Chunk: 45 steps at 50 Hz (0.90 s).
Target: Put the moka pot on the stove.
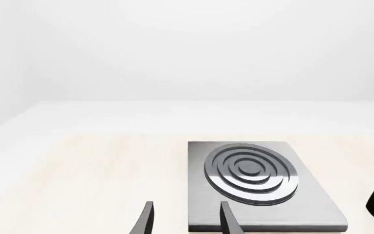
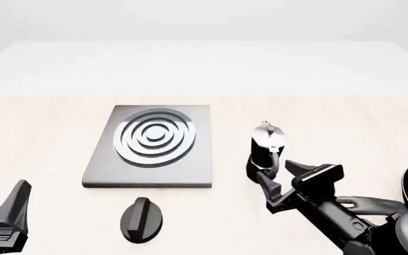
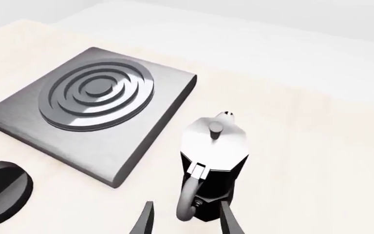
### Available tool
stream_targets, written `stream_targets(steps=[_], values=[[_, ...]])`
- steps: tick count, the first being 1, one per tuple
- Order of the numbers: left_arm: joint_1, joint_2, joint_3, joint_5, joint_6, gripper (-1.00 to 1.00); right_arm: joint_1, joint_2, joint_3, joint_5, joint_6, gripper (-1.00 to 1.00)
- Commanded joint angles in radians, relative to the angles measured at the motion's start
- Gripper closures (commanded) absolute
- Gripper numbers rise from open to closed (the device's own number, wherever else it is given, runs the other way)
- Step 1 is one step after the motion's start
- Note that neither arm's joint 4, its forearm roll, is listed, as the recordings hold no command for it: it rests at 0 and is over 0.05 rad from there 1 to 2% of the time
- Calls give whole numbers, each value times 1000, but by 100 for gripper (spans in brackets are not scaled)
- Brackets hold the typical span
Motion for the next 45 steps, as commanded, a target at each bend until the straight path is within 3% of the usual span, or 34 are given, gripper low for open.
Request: stream_targets(steps=[1,10,11,26,45], values=[[0,0,0,0,0,-100,3,27,-8,-15,5,-100],[0,0,0,0,0,-100,2,30,-11,-17,5,-100],[0,0,0,0,0,-100,2,26,-9,-17,2,100],[0,0,0,0,0,-100,2,14,-2,-20,0,100],[0,0,0,0,0,-100,0,-202,41,99,-19,100]])
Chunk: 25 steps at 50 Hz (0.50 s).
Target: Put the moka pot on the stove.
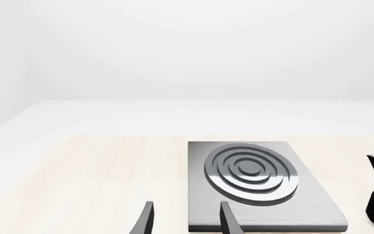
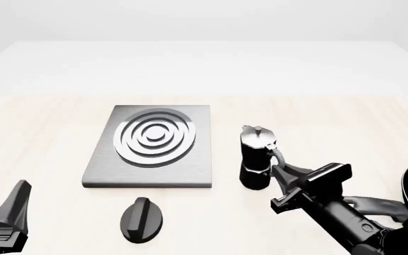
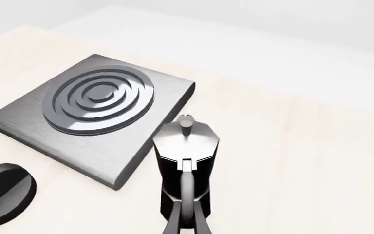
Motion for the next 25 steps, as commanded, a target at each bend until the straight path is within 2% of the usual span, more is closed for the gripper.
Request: stream_targets(steps=[1,13,25], values=[[0,0,0,0,0,-100,3,-122,21,62,-3,100],[0,0,0,0,0,-100,-6,-253,34,151,-15,100],[0,0,0,0,0,-100,-9,-376,0,265,-25,100]])
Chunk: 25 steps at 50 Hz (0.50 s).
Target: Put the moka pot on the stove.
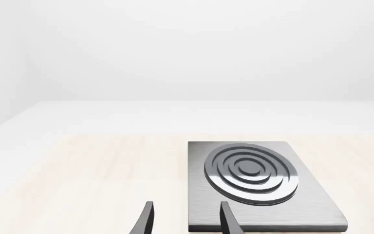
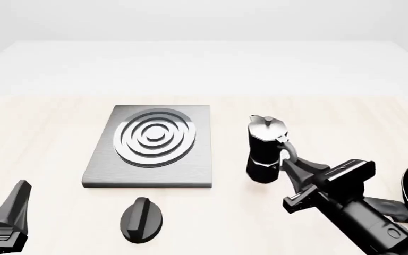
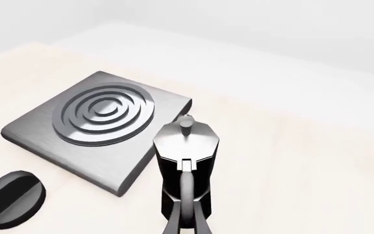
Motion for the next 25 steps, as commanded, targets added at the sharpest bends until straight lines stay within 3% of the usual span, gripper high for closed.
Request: stream_targets(steps=[1,16,25], values=[[0,0,0,0,0,-100,-2,-107,-30,81,-4,100],[0,0,0,0,0,-100,21,-248,-127,219,0,100],[0,0,0,0,0,-100,32,-224,-212,247,-5,100]])
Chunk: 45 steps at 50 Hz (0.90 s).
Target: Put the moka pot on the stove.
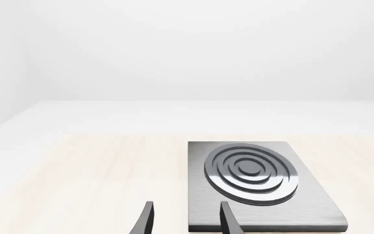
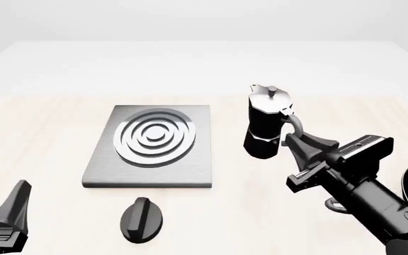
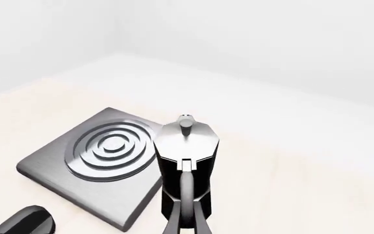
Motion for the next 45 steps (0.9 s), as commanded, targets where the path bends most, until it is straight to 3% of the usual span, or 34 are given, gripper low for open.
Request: stream_targets(steps=[1,45], values=[[0,0,0,0,0,-100,19,-25,-108,59,0,100],[0,0,0,0,0,-100,107,266,-377,4,13,100]])
